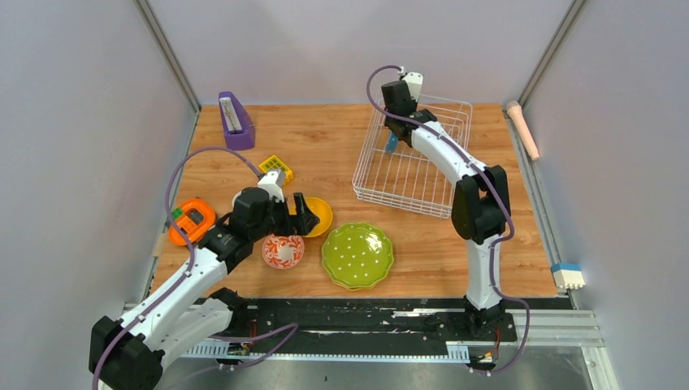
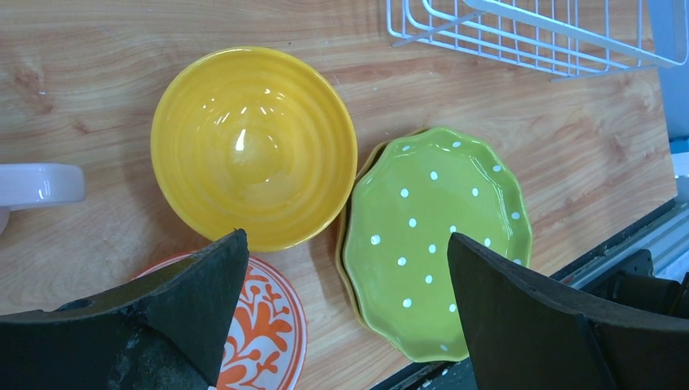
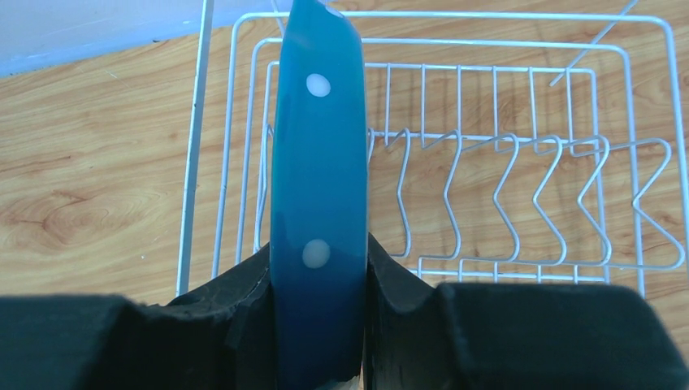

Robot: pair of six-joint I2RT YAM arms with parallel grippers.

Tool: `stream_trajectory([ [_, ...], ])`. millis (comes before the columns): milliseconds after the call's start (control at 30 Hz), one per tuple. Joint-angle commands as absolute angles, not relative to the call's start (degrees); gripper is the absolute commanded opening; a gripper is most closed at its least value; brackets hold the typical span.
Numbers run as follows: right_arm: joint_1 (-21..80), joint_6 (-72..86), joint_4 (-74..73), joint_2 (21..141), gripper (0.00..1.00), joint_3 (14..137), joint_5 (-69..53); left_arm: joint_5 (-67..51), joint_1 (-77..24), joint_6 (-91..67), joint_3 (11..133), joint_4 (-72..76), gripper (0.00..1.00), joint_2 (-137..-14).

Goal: Unload the mixed dishes from the dish rack
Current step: Pick up the plate from the dish rack, then place the plate at the center of the board.

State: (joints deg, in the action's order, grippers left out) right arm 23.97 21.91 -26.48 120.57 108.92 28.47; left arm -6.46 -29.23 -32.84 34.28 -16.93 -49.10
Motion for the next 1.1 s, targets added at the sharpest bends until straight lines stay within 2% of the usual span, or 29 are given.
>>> stream_trajectory([
  [0, 24.81, 18.16, -20.01, 112.84, 0.0, 114.3, 35.41, -4.96, -29.18, -32.34, 34.91, -16.46, 1.0, -48.25],
  [400, 25.4, 16.83, -16.36, 98.77, 0.0, 107.12, 32.51, -4.23, -29.15, -32.72, 34.84, -16.56, 1.0, -48.25],
  [533, 25.4, 18.45, -15.57, 91.89, 0.0, 101.41, 28.52, -4.17, -29.17, -33.23, 34.71, -16.65, 1.0, -47.54],
  [833, 25.4, 28.06, -14.95, 71.37, 0.0, 81.78, 3.86, -3.34, -29.18, -33.83, 34.25, -16.74, 1.0, -45.04],
  [1067, 25.4, 37.68, -13.78, 57.71, 0.0, 63.75, -23.32, -3.19, -29.17, -34.2, 33.83, -16.8, 1.0, -42.27],
])
